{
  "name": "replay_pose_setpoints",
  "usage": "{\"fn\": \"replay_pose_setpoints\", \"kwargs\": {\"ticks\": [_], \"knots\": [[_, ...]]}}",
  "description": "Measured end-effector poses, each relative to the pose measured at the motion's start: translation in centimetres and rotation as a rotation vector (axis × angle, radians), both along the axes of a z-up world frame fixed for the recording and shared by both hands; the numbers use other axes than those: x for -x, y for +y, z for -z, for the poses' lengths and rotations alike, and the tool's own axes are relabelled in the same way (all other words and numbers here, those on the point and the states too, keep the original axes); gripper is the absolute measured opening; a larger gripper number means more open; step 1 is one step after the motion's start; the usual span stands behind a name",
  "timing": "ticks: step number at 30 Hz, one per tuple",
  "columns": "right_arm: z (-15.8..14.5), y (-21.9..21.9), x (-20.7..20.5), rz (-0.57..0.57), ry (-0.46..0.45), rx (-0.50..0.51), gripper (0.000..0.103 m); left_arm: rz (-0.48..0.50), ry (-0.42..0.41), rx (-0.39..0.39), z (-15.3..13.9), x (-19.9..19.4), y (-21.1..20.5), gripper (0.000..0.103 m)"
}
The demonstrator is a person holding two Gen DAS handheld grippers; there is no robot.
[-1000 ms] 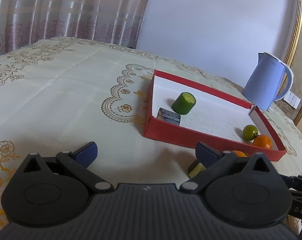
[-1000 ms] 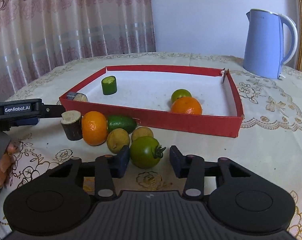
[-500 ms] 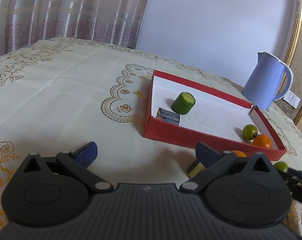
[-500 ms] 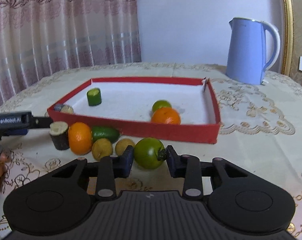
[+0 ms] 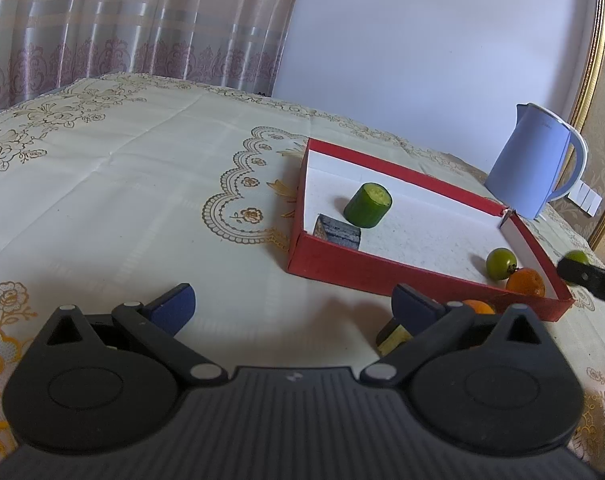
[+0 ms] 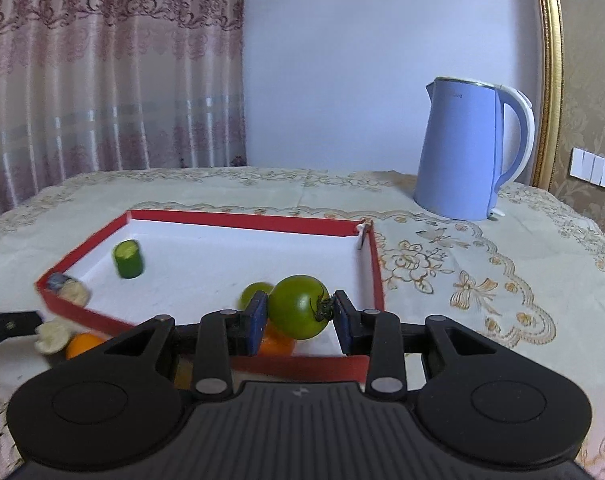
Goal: Organize fruits
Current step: 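Carry the green tomato into the tray and open the right gripper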
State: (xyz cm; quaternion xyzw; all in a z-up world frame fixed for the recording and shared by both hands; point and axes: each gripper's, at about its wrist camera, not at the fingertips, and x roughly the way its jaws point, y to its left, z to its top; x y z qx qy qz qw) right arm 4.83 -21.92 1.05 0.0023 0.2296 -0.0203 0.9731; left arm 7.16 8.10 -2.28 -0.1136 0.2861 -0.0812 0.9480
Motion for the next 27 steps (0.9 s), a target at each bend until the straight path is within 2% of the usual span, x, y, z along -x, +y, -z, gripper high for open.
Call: {"fn": "replay_pose_setpoints", "kwargs": {"ticks": [13, 22, 27], "knots": [[1.4, -1.8, -7.2, 0.076, 0.096, 0.007, 0.034, 0.003, 0.002, -0.003, 0.0, 0.0, -0.1, 0.103], [2.6, -2.1, -9.0, 0.082, 0.162, -0.003, 0.034, 0.005, 0.005, -0.006, 0.1, 0.0, -0.2, 0.103], [2.8, -1.8, -9.2, 0.078, 0.165, 0.014, 0.034, 0.005, 0.006, -0.007, 0.1, -0.1, -0.2, 0.103]]}}
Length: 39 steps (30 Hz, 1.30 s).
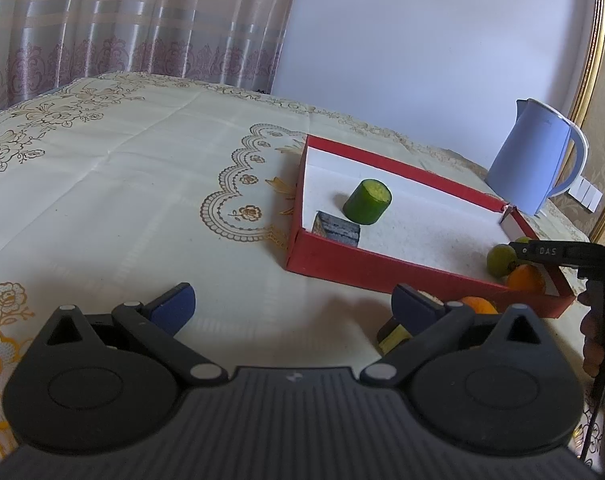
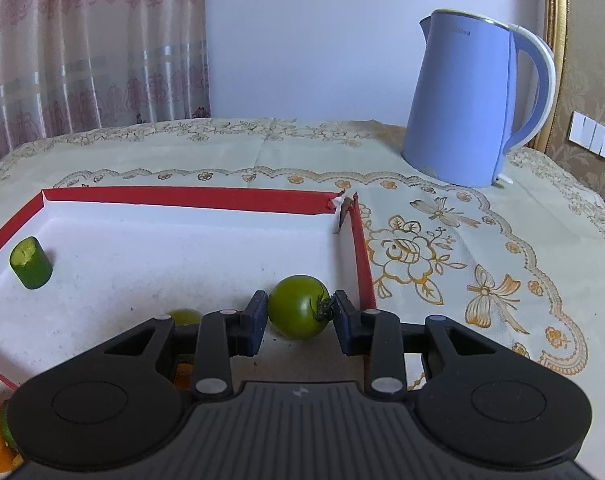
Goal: Organize fruits
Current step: 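Carry the green tomato into the tray and open the right gripper, then withdraw the open right gripper from the tray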
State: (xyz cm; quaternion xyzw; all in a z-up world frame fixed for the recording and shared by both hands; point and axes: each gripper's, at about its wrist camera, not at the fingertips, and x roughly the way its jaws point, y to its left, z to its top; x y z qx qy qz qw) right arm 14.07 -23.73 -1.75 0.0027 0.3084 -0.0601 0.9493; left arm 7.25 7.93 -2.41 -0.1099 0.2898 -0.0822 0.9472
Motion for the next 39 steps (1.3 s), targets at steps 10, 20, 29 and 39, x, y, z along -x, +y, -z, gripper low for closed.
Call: {"fn": "replay_pose_setpoints", "kwargs": {"ticks": [10, 20, 29, 39], "knots": [[0.1, 0.2, -0.1, 0.003, -0.002, 0.015, 0.034, 0.0, 0.001, -0.001, 0.0, 0.0, 0.1, 0.103], [0.2, 0.1, 0.1, -0.016, -0.013, 0.001, 0.041, 0.0, 0.002, -0.001, 0.0, 0.0, 0.0, 0.103], [-0.4, 0.2, 1.9, -0.032, -0.073, -0.042, 0.075, 0.0, 0.002, -0.001, 0.0, 0.0, 0.0, 0.103], [-1.1, -0.3, 4.6, -0.034, -0.137, -0.087, 0.078, 0.001, 0.002, 0.001, 0.0, 0.0, 0.0, 0.103]]}}
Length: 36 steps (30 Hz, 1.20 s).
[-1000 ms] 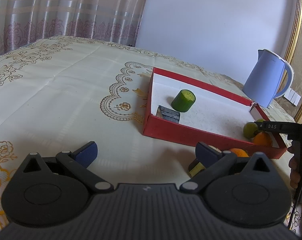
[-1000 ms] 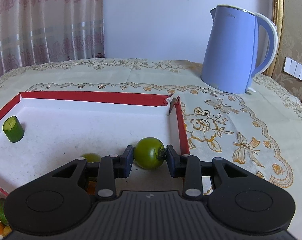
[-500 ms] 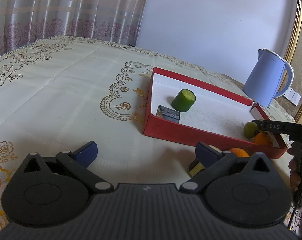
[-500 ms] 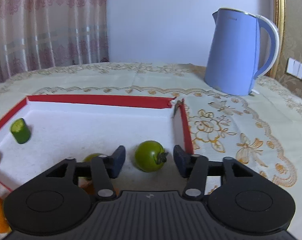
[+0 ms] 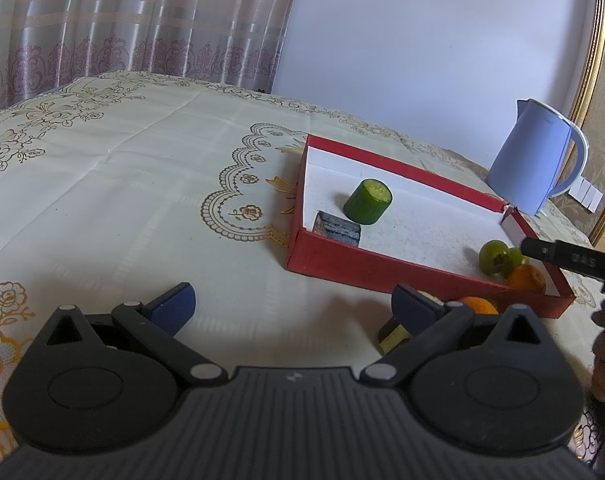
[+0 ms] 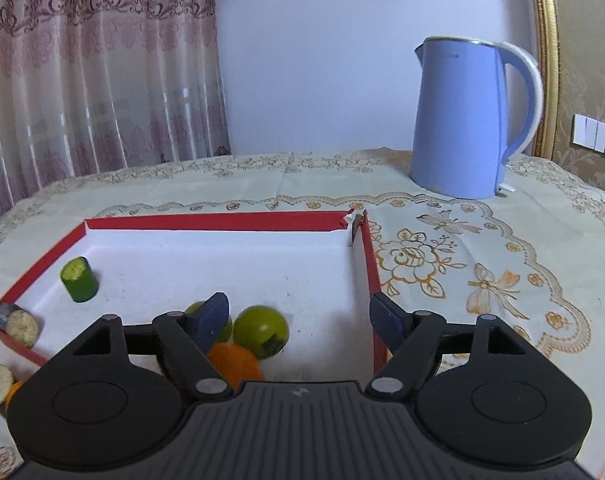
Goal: Organize fruits
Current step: 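Withdraw the open right gripper from the tray, then move the left gripper toward the white-fleshed eggplant slice beside the orange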
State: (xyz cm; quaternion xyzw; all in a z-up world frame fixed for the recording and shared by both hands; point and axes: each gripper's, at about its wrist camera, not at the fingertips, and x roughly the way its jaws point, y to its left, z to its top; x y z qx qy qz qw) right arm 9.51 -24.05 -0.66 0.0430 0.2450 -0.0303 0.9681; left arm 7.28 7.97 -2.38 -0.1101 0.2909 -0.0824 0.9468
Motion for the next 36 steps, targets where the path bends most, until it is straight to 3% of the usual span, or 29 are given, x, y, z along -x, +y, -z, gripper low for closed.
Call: {"fn": "replay_pose_setpoints", "kwargs": {"ticks": [2, 7, 14, 18, 23, 30, 36], "knots": [[-0.2, 0.0, 1.2, 0.016, -0.017, 0.001, 0.085, 0.0, 0.0, 0.0, 0.0, 0.0, 0.0, 0.103], [-0.7, -0.6, 4.9, 0.018, -0.071, -0.015, 0.085, 0.0, -0.002, 0.001, 0.0, 0.0, 0.1, 0.103], [0.5, -0.8, 8.2, -0.051, -0.028, -0.038, 0.085, 0.0, -0.001, 0.001, 0.0, 0.0, 0.1, 0.103], [1.4, -0.2, 8.1, -0.059, 0.048, -0.005, 0.085, 0.0, 0.0, 0.0, 0.0, -0.1, 0.1, 0.103], [2.4, -0.4, 6.8, -0.033, 0.146, -0.019, 0.094, -0.003, 0.001, -0.005, 0.0, -0.1, 0.1, 0.103], [2.7, 0.6, 6.7, -0.044, 0.175, 0.044, 0.101, -0.006, -0.001, -0.011, 0.1, 0.0, 0.1, 0.103], [2.6, 0.3, 6.7, -0.049, 0.174, 0.025, 0.102, 0.0, 0.001, -0.062, -0.1, 0.2, -0.8, 0.103]]}}
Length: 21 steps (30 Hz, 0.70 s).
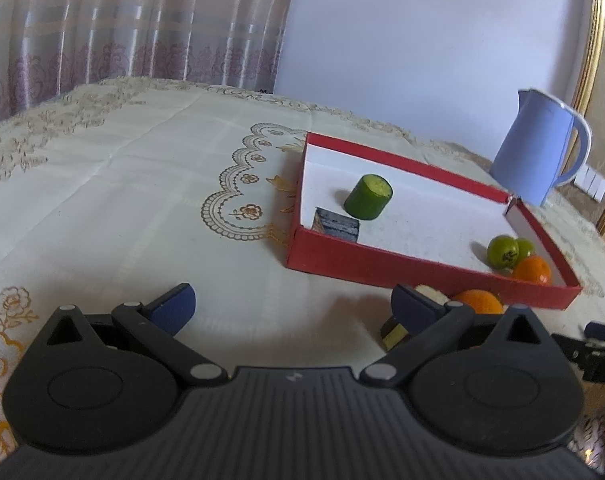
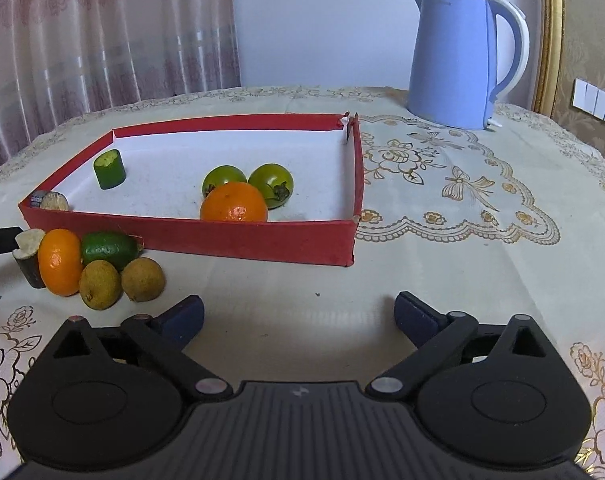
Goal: Organize fruits
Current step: 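Move the left gripper toward the white-fleshed eggplant slice beside the orange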
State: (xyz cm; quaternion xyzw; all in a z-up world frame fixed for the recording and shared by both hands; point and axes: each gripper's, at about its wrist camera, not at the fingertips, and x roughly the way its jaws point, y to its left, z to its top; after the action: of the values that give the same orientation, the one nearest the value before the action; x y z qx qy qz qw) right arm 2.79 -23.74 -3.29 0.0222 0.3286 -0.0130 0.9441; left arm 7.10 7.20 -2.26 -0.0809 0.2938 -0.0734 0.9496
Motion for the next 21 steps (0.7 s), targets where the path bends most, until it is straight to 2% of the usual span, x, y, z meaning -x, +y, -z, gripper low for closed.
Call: {"fn": "replay_pose_setpoints", "kwargs": {"ticks": [4, 9, 15, 17, 21], "knots": [[0.0, 0.0, 0.0, 0.0, 0.0, 0.001, 0.102, -0.002, 0.001, -0.064, -0.1, 0.0, -0.9, 0.103], [0.0, 0.1, 0.0, 0.0, 0.0, 0.002, 0.102, 0.01, -0.055, -0.127, -0.6, 1.4, -1.4, 0.103], [0.0, 0.1, 0.0, 0.0, 0.0, 0.002, 0.102, 0.107, -0.07, -0.082, -0.7, 2.6, -1.2, 0.103], [0.0, 0.1, 0.0, 0.0, 0.001, 0.003, 0.102, 0.143, -0.075, -0.116, -0.6, 2.7, -1.9, 0.103], [0.0, 0.0, 0.0, 0.0, 0.001, 0.004, 0.102, 0.181, -0.083, -0.241, -0.2, 2.5, -4.1, 0.103]]}}
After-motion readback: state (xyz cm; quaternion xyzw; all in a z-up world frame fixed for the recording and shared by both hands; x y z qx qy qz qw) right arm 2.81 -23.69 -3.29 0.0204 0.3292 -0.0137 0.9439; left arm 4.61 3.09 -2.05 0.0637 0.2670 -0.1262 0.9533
